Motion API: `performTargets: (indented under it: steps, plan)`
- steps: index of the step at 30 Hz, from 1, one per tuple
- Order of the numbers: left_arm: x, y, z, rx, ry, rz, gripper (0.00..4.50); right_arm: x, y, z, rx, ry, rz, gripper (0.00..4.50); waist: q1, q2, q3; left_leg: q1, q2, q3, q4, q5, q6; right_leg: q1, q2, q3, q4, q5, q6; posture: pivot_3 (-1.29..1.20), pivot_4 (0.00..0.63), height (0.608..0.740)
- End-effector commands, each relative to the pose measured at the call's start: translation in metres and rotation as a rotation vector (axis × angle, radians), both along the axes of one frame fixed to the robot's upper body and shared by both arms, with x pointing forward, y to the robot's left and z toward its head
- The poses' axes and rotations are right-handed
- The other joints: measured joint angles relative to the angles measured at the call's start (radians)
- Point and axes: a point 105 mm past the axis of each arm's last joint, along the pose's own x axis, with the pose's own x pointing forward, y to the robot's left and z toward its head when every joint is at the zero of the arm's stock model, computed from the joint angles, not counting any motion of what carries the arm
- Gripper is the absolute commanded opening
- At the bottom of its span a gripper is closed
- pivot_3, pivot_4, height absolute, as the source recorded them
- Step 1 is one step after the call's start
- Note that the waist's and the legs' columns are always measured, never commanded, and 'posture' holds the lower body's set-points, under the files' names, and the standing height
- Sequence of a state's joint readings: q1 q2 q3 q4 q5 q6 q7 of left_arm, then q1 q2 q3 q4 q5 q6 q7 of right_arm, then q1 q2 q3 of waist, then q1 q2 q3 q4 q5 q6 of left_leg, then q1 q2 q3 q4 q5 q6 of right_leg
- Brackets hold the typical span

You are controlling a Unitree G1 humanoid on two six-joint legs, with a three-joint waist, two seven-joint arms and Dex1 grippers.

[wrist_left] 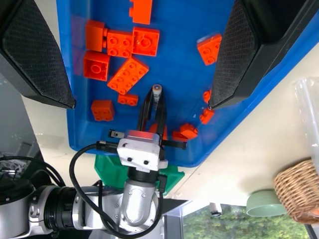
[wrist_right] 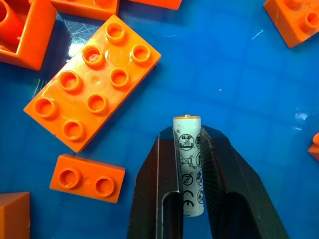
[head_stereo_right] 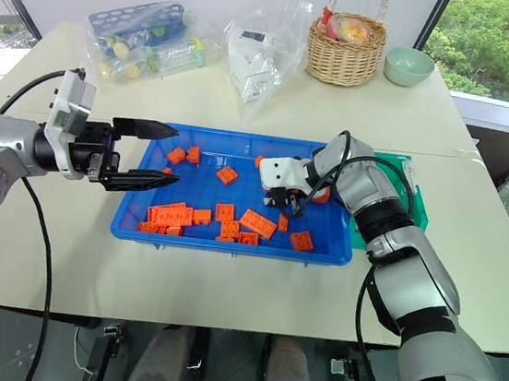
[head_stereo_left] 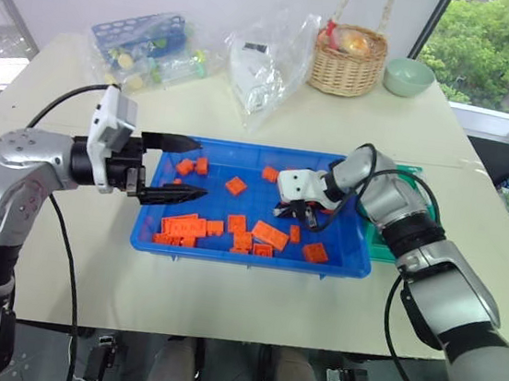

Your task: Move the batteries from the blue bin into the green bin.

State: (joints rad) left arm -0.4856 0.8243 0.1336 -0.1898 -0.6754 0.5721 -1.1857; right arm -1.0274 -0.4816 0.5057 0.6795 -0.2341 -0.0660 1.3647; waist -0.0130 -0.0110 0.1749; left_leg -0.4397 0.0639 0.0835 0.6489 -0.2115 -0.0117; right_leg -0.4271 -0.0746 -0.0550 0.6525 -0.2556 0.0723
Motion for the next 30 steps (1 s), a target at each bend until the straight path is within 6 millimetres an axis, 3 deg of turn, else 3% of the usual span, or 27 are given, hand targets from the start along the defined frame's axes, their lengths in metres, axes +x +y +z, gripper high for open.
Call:
performTargets:
  steps: [1, 3, 6, 9, 10, 13, 16, 21, 29, 30]
  plan:
    - [0.000, -0.001, 0.009, -0.001, -0.050, -0.010, 4.50, 0.001, -0.006, -0.008, -0.036, 0.006, -0.026, 0.01, 0.000, 0.000, 0.000, 0.000, 0.000, 0.000, 0.000, 0.000, 0.000, 0.000, 0.000, 0.000, 0.000, 0.000, 0.000, 0.00, 0.150, 0.736]
    - [-0.001, -0.002, 0.008, -0.001, -0.049, -0.014, 4.50, 0.004, -0.006, 0.004, 0.008, -0.024, -0.051, 0.01, 0.000, 0.000, 0.000, 0.000, 0.000, 0.000, 0.000, 0.000, 0.000, 0.000, 0.000, 0.000, 0.000, 0.000, 0.000, 0.00, 0.150, 0.736]
    - [-0.003, -0.003, 0.007, 0.001, -0.047, -0.023, 4.50, 0.005, -0.004, 0.042, 0.173, -0.014, -0.158, 0.01, 0.002, 0.001, 0.001, -0.001, 0.000, 0.000, 0.000, 0.000, 0.000, -0.001, 0.000, 0.000, 0.000, 0.000, 0.000, 0.00, 0.150, 0.736]
    - [-0.004, -0.003, 0.005, 0.000, -0.042, -0.028, 4.50, -0.001, -0.019, 0.085, 0.341, 0.000, -0.293, 0.01, 0.005, 0.002, 0.002, -0.003, 0.000, 0.000, 0.000, 0.000, 0.000, -0.003, 0.000, 0.000, 0.001, 0.000, 0.000, 0.00, 0.150, 0.736]
    - [-0.004, -0.003, 0.005, 0.000, -0.040, -0.030, 4.50, -0.003, -0.027, 0.099, 0.394, 0.001, -0.354, 0.01, 0.006, 0.002, 0.001, -0.004, 0.000, 0.000, 0.000, 0.000, 0.000, -0.003, -0.001, 0.000, 0.001, 0.000, 0.000, 0.00, 0.150, 0.736]
    - [-0.003, -0.003, 0.000, -0.001, -0.026, -0.040, 4.50, -0.011, -0.076, 0.134, 0.541, -0.010, -0.623, 0.01, 0.012, 0.002, 0.001, -0.004, -0.001, 0.000, 0.000, 0.000, 0.000, -0.003, -0.002, -0.001, 0.001, 0.000, 0.000, 0.00, 0.150, 0.736]
    - [-0.002, -0.004, -0.002, -0.001, -0.016, -0.057, 4.50, -0.025, -0.118, 0.139, 0.552, -0.056, -0.807, 0.01, 0.023, 0.001, 0.001, -0.003, -0.001, 0.000, 0.000, 0.000, 0.000, -0.003, -0.002, -0.001, -0.001, 0.000, 0.000, 0.00, 0.150, 0.736]
    - [0.003, -0.007, -0.004, 0.006, -0.006, -0.084, 4.50, -0.041, -0.147, 0.121, 0.548, -0.058, -0.964, 0.01, 0.018, 0.001, 0.001, -0.003, -0.001, 0.001, 0.000, 0.000, 0.000, -0.003, -0.003, 0.000, -0.001, 0.000, 0.000, 0.00, 0.150, 0.736]
    - [0.010, -0.006, 0.000, 0.013, -0.014, -0.093, 4.50, -0.035, -0.167, 0.096, 0.524, -0.136, -1.065, 3.85, 0.018, 0.002, 0.001, -0.003, -0.001, 0.001, 0.000, 0.000, 0.000, -0.004, -0.002, 0.000, -0.001, 0.000, 0.000, 0.00, 0.150, 0.736]
    - [0.011, -0.003, 0.001, 0.014, -0.014, -0.083, 4.50, -0.038, -0.171, 0.100, 0.537, -0.145, -1.034, 3.85, 0.019, 0.002, 0.001, -0.003, -0.001, 0.001, 0.000, 0.000, 0.000, -0.004, -0.002, 0.000, -0.001, 0.000, 0.000, 0.00, 0.150, 0.736]
